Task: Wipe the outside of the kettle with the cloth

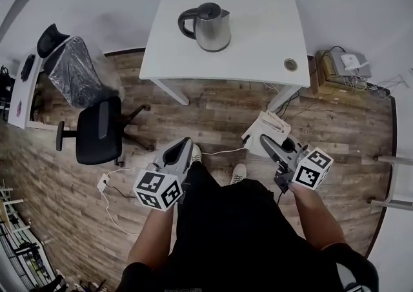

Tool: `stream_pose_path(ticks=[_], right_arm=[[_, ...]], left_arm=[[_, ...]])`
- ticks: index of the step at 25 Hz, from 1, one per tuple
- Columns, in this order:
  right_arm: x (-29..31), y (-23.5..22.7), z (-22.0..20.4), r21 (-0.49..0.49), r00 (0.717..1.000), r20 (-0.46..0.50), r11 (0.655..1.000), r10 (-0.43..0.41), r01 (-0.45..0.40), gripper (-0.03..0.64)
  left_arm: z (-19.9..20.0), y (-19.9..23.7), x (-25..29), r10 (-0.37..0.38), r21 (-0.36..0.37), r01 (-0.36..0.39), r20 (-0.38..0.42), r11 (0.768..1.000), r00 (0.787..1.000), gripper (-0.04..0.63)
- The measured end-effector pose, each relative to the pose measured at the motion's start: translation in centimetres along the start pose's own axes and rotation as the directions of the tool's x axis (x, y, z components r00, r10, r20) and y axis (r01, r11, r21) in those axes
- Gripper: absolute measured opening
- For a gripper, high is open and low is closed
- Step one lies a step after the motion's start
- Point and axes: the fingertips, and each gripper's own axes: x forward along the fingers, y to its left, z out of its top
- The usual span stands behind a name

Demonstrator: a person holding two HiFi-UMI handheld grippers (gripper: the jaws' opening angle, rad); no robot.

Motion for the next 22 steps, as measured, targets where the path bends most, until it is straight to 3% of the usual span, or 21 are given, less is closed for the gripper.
stream_pose_path(ticks=[4,10,14,17,20,22], right_arm=[[2.6,-2.0,1.9,-0.052,1.000,-0.002,0.998,-0.022,0.022,0.095],[10.9,-5.7,4.9,-0.122,0.983,0.014,0.976,-0.182,0.182,0.095],[18.8,-6.7,7.1,-0.227,0.943,-0.018,0.920,-0.332,0.319,0.095],[25.4,-7.5,9.0,-0.284,0.903,-0.006,0.866,-0.431,0.411,0.095],[30.8,-8.3,10.3,-0.287,0.871,0.010,0.833,-0.491,0.472,0.095],[33.3,-8.7,10.8,-0.283,0.859,0.013,0.822,-0.512,0.495,0.095]], left_arm=[[1.9,2.3,2.8,-0.018,0.016,0.017,0.014,1.000,1.000,0.006],[7.1,10.0,10.3,-0.174,0.057,0.175,-0.011,0.983,0.985,0.006],[11.6,16.5,13.9,-0.286,0.123,0.292,-0.060,0.949,0.956,0.007],[14.3,21.7,15.9,-0.353,0.190,0.368,-0.110,0.910,0.929,0.006],[15.3,25.1,17.4,-0.424,0.193,0.447,-0.151,0.873,0.893,0.006],[15.9,26.7,18.3,-0.453,0.176,0.476,-0.156,0.862,0.878,0.006]])
